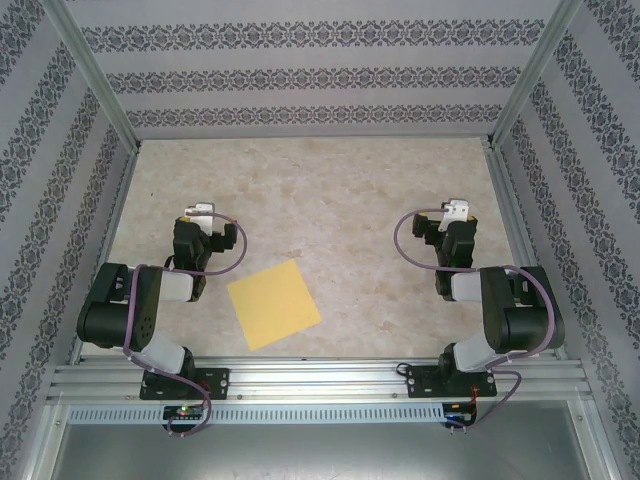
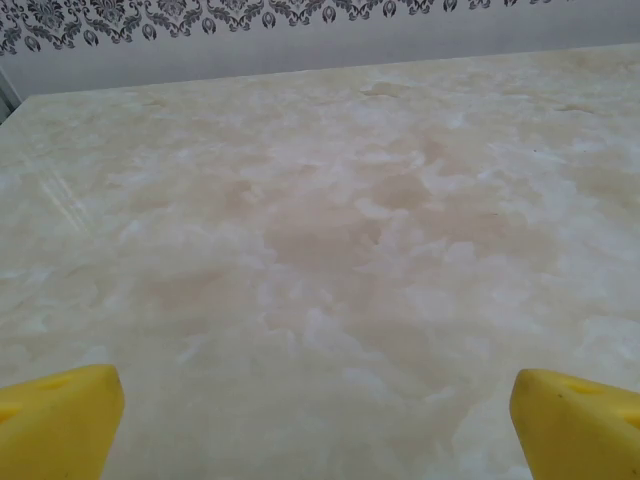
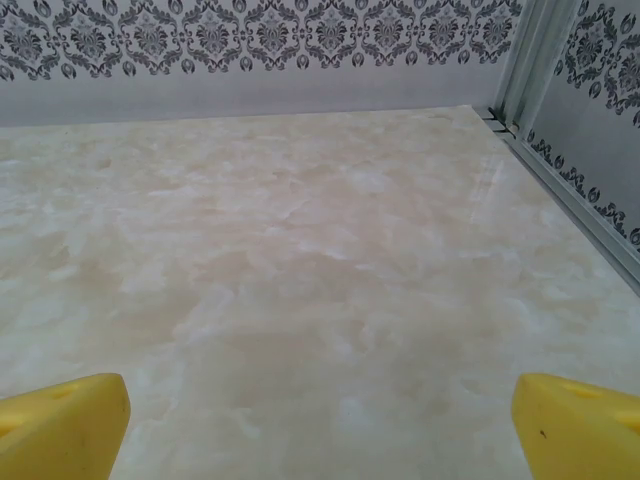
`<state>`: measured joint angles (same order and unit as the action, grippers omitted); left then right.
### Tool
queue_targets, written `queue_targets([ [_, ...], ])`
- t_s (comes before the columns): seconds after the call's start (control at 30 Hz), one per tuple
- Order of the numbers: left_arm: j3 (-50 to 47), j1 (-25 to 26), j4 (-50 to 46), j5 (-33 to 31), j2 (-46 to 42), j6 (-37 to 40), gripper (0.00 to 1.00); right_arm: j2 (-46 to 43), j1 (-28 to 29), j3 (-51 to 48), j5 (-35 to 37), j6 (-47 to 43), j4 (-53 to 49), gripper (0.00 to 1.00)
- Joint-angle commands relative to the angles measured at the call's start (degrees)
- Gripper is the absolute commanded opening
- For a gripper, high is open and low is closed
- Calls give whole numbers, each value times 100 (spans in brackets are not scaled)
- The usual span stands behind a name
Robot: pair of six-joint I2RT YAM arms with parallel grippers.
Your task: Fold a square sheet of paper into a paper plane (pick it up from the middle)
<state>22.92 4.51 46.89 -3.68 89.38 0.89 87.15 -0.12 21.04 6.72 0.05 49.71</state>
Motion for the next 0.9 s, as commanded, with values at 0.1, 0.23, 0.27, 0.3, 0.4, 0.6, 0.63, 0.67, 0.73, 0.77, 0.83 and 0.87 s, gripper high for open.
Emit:
queue_targets([
  [0.1, 94, -73, 48, 61, -3, 61, 100, -107, -25, 127, -141, -6, 74, 98],
  [0.23, 97, -78, 39, 69, -1, 61, 100, -87, -58, 160, -168, 16, 30, 98],
  [0.27, 92, -73, 37, 65, -3, 69, 100, -90, -66, 164, -179, 29, 30, 98],
  [0.3, 97, -73, 39, 61, 0, 70, 100, -93, -88, 136, -184, 60, 45, 98],
  [0.4, 99, -73, 44, 61, 0, 70, 100, -78, -146, 57, -83, 188, 238, 98],
  [0.6, 88, -74, 63, 236, 2, 142, 100, -78, -155, 47, -114, 187, 241, 98],
  [0.63, 88, -73, 61, 237, -2, 134, 100, -79, -163, 49, -118, 187, 241, 98],
  [0.67, 86, -73, 65, 236, -1, 140, 100, -77, -164, 48, -127, 187, 232, 98],
  [0.73, 78, -73, 72, 237, -8, 140, 100, -79, -164, 50, -132, 182, 232, 98],
  [0.77, 49, -73, 105, 268, -16, 155, 100, -80, -165, 50, -140, 188, 231, 98],
  [0.83, -90, -62, 311, 327, -69, 186, 100, -96, -185, 33, -284, 144, 258, 98],
  [0.87, -173, -65, 441, 369, -114, 205, 100, -109, -162, 25, -463, 19, 256, 98],
])
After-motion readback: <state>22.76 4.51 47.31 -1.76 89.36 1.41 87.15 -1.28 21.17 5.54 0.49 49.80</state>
